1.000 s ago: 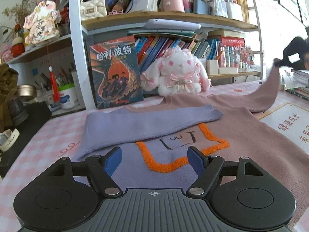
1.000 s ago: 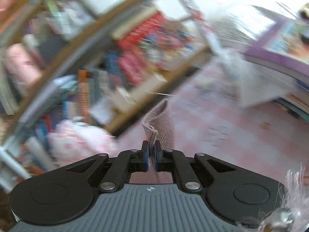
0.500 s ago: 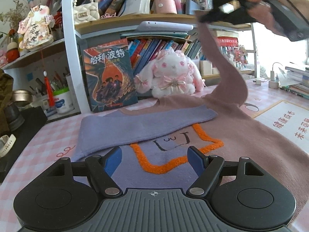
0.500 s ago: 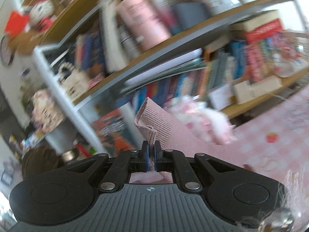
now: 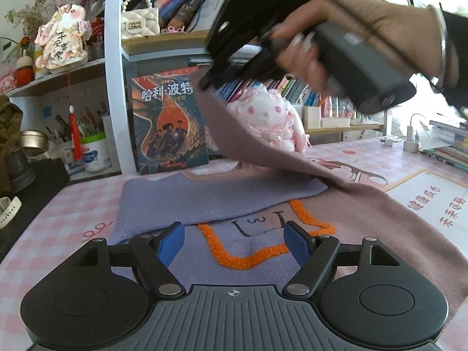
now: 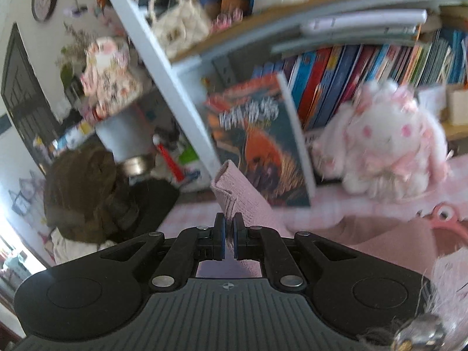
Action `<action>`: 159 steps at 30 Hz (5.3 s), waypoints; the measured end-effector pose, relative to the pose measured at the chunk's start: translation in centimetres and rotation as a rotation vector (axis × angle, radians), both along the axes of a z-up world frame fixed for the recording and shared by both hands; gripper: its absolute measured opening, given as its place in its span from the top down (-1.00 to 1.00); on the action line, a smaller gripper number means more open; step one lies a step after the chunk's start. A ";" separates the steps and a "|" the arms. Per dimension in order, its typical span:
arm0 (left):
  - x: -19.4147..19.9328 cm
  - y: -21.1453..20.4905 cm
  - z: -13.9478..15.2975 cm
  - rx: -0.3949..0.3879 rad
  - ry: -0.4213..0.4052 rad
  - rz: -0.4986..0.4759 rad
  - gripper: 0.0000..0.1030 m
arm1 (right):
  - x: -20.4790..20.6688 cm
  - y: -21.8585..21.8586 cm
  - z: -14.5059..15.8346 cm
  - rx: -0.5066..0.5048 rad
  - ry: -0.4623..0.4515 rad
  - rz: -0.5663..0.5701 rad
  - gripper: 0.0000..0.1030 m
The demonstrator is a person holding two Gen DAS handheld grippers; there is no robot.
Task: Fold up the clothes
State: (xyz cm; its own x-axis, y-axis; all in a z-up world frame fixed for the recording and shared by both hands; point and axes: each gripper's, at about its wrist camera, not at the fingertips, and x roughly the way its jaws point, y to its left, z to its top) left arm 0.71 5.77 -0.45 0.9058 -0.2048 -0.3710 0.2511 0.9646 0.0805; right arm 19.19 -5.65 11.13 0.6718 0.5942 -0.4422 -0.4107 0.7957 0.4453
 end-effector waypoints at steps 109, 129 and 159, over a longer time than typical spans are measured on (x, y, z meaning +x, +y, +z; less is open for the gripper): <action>-10.5 11.5 -1.4 -0.376 0.194 0.420 0.03 | -27.1 -19.9 -13.8 -0.073 0.020 -0.141 0.21; -9.3 9.4 -0.4 -0.333 0.222 0.297 0.73 | -25.0 -19.7 -12.6 0.060 0.051 -0.117 0.60; -9.4 10.9 -1.2 -0.447 0.277 0.276 0.34 | -25.0 -20.3 -13.6 0.088 0.105 -0.106 0.79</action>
